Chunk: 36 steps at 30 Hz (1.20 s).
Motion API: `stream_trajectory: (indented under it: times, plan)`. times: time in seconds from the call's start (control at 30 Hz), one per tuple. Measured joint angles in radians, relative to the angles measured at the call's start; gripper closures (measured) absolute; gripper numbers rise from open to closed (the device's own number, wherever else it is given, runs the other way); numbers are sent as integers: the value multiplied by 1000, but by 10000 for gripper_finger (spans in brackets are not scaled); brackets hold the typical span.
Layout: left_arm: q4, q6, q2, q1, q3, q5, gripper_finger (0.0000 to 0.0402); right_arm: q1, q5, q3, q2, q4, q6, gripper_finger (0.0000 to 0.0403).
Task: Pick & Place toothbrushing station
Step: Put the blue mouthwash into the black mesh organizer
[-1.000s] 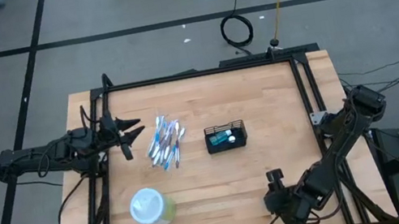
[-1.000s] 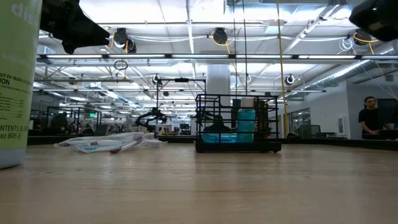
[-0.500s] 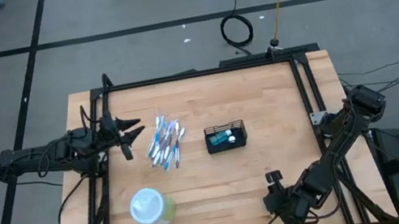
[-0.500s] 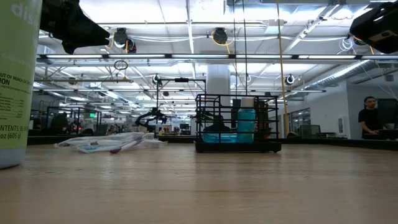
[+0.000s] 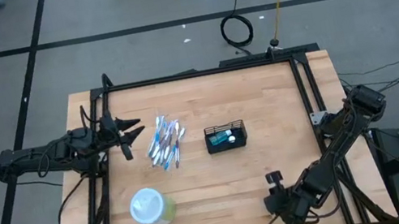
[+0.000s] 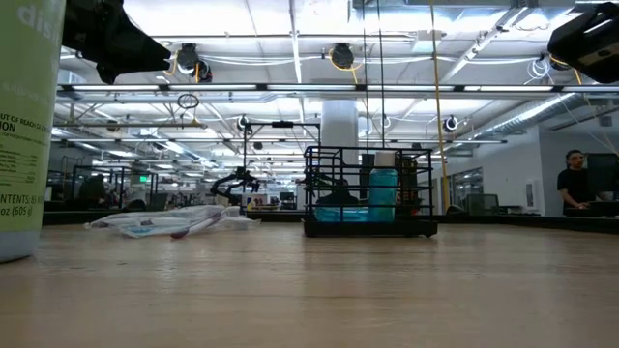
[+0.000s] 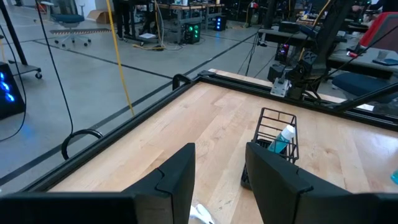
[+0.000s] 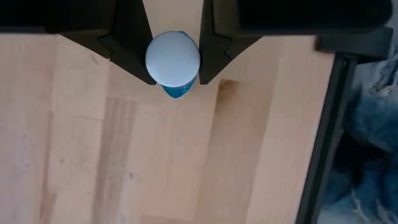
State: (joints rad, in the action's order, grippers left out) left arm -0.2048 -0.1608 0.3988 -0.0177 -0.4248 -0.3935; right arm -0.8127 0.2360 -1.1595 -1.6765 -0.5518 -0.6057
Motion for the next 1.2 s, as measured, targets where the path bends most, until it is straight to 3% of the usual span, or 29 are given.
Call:
stream_trajectory:
  times: [0.43,0.8,0.97,1.2]
  plan:
    - [0,0,0,0,0,0,252,79,54,0,144,3,140,310]
    - [0,0,0,0,0,0,252,354,43,0,313,18,445,311]
    - [0,0,0,0,0,0,252,522,-88,-22,343,79,623,311]
    - [0,0,0,0,0,0,252,729,-213,-127,270,-15,787,311]
